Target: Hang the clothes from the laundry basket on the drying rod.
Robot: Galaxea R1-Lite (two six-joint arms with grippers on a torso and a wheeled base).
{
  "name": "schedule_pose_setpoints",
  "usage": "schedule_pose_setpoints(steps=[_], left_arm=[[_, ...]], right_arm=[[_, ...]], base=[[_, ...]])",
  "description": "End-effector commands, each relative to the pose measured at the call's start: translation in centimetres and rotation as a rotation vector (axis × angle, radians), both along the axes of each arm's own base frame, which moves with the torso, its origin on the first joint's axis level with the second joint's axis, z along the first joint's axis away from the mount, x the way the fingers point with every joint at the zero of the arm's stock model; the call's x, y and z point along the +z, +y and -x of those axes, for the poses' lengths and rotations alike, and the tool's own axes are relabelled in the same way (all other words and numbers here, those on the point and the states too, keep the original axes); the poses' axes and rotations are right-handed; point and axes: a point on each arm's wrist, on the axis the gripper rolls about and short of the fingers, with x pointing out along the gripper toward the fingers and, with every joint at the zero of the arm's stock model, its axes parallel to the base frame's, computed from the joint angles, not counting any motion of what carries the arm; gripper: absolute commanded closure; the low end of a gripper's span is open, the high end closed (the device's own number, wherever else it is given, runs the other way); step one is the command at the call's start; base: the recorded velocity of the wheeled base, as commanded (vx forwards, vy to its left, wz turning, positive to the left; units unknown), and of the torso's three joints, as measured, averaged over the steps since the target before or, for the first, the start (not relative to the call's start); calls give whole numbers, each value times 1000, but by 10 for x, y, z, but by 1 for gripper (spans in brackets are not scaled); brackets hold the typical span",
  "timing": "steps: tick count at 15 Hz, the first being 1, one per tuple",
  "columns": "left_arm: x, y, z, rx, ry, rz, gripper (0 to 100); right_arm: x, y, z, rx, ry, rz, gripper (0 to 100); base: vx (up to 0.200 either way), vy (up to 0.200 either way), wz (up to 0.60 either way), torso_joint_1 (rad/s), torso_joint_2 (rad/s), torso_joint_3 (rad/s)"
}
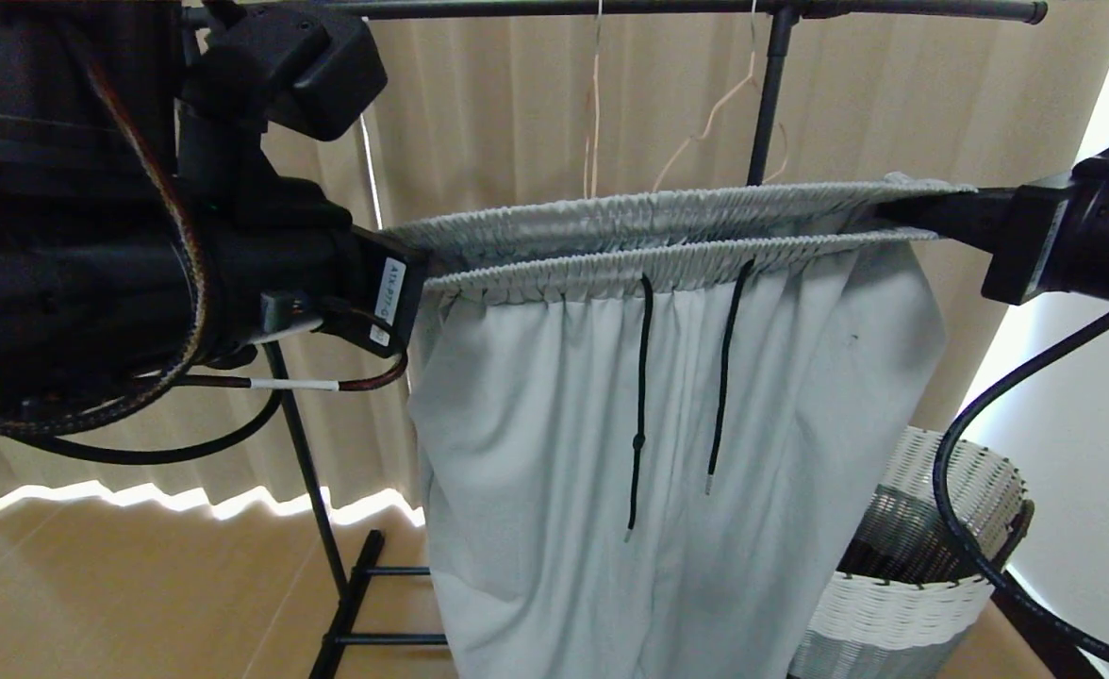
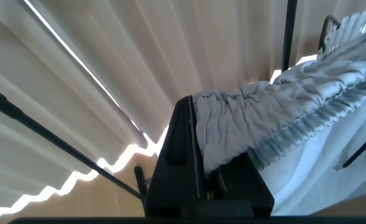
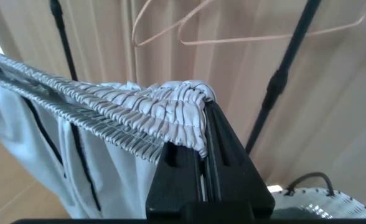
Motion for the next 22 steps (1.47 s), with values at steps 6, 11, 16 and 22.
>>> schedule_pose_setpoints(steps=[6,11,16,22], left_arm=[[-7,6,-5,39,21,-5,100],[-10,-4,-12,27,0,24,100],[-10,-19,-35,42,-1,28,100],[-8,-40,-69,63,-23,51,100]], right_arm=[[-3,-9,-3,-42,13,-3,100],[-18,-15,11,-42,0,-12,100],[-20,-28,48,-31,-38,-28,100],[-32,-27,69,90,-28,-33,100]], base=[[0,0,0,0,0,0],[0,0,0,0,0,0],[0,0,0,0,0,0],[0,0,0,0,0,0]])
